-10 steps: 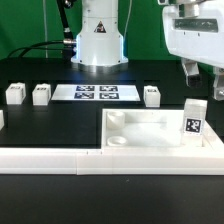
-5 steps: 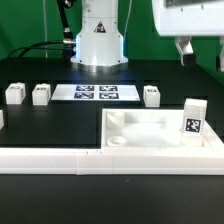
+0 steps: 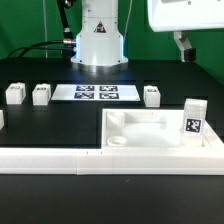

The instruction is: Assemble square table

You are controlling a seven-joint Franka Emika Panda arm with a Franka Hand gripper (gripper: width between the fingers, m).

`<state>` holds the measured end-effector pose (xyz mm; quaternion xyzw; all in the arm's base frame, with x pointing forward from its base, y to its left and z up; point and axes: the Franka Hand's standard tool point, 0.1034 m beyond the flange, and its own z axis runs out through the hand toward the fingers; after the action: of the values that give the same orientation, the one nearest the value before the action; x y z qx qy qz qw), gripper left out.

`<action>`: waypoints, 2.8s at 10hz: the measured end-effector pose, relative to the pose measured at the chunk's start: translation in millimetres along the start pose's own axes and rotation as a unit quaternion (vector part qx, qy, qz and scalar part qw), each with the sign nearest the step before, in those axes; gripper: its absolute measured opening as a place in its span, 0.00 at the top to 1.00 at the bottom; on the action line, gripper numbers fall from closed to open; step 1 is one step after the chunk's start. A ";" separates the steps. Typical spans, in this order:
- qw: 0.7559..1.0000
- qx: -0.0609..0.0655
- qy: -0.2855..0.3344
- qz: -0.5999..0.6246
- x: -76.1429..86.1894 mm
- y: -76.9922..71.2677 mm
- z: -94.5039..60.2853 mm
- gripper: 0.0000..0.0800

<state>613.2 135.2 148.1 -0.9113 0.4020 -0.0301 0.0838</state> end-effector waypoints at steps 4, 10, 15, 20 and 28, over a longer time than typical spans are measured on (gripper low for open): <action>0.979 -0.008 0.003 -0.202 -36.4 64.7 20.2 0.19; 0.919 -0.039 -0.031 -0.392 -53.7 111.0 41.8 0.19; 0.890 -0.078 -0.051 -0.446 -71.6 130.7 57.1 0.19; 0.896 -0.162 -0.176 -0.375 -111.9 170.8 64.8 0.19; 0.847 -0.244 -0.384 -0.274 -132.6 196.5 87.1 0.19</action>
Offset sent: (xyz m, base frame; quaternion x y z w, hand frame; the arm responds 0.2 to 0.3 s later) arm -0.0454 -0.0176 -0.0119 -0.0094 0.0231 -0.2585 0.9657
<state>391.3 114.0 29.3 -0.9142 0.0659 0.3999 -0.0055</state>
